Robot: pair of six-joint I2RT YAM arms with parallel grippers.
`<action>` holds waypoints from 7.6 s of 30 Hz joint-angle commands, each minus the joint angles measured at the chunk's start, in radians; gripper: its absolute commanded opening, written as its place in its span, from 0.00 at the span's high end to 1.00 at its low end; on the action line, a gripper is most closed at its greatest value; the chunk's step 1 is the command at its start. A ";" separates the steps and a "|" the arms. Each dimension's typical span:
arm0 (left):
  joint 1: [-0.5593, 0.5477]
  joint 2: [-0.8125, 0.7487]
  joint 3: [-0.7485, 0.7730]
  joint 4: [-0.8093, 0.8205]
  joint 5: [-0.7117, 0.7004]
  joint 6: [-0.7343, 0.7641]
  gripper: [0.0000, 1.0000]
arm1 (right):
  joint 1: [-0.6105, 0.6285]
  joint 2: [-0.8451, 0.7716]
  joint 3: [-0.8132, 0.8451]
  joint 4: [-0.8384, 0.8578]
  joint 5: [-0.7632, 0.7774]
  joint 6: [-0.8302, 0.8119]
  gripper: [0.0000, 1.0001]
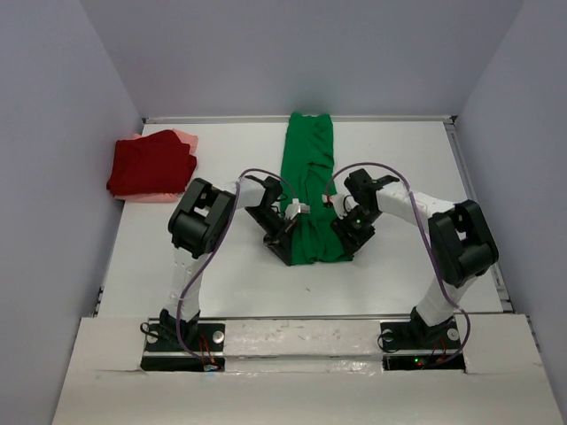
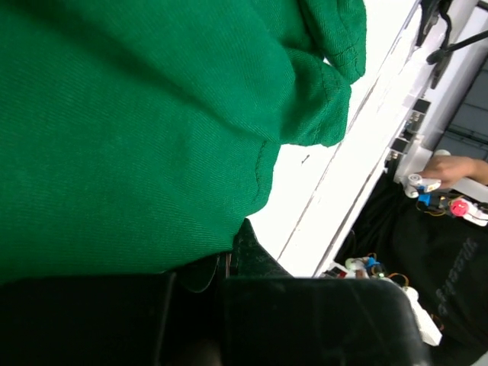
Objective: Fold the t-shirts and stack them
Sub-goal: Fold the tshirt
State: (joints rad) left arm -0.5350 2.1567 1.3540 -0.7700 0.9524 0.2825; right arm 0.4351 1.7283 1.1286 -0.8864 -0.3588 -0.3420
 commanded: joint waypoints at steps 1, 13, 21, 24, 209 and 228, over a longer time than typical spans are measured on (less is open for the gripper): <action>-0.005 -0.021 -0.026 0.109 -0.207 0.057 1.00 | 0.004 0.022 0.013 -0.008 -0.045 -0.032 0.48; -0.003 -0.104 -0.052 0.123 -0.228 0.053 1.00 | 0.004 0.112 0.000 0.029 -0.060 -0.045 0.61; -0.003 -0.144 -0.046 0.115 -0.233 0.060 1.00 | 0.004 0.090 0.000 0.024 -0.025 -0.035 1.00; -0.002 -0.167 -0.036 0.106 -0.215 0.070 1.00 | 0.004 0.059 0.017 -0.005 -0.019 -0.038 1.00; 0.690 -0.949 -0.300 0.321 -0.662 0.136 0.26 | 0.109 0.709 1.053 0.351 0.576 -0.423 0.00; 0.699 -0.994 -0.314 0.333 -0.620 0.129 0.26 | 0.109 0.574 0.948 0.946 0.900 -0.647 0.00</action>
State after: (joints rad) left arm 0.1551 1.2083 1.0534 -0.4599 0.3099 0.4099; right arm 0.5373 2.4207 2.0846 -0.0486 0.5049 -0.9531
